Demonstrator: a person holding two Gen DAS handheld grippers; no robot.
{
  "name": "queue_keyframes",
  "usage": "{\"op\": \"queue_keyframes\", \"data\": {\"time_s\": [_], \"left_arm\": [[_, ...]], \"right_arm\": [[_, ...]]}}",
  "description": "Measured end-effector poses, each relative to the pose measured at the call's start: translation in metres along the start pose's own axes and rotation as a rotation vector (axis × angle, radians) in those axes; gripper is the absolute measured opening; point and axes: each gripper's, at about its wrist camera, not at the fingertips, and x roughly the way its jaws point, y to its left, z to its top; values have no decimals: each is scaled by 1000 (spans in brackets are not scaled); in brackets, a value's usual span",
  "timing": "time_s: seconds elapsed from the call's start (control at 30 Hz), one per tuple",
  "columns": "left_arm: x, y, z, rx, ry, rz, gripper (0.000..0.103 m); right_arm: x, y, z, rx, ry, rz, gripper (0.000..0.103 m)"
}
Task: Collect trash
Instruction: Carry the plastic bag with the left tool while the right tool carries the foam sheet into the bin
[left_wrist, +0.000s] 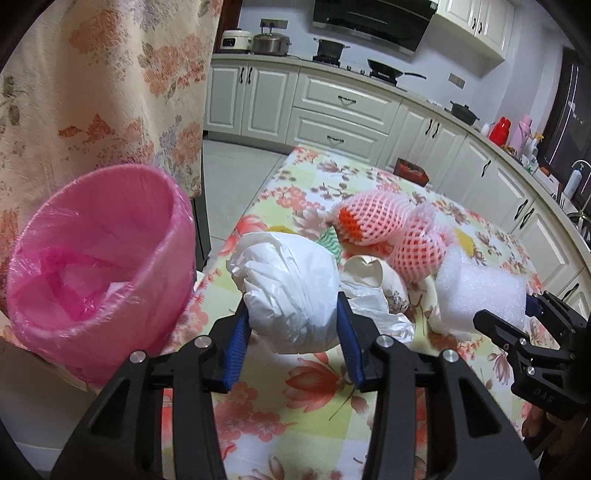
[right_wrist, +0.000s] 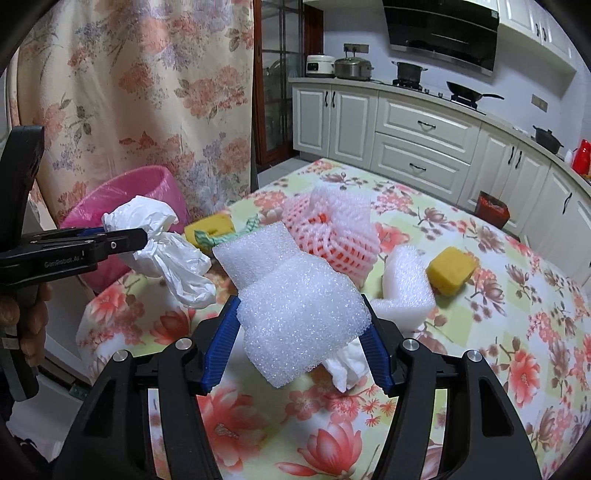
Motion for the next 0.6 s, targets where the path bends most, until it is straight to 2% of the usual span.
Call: {"op": "queue_keyframes", "data": {"time_s": [0.6], "left_arm": [[-43, 35, 22, -46, -124, 29, 43]], "right_arm": [[-4, 21, 35, 40, -48, -28, 60]]}}
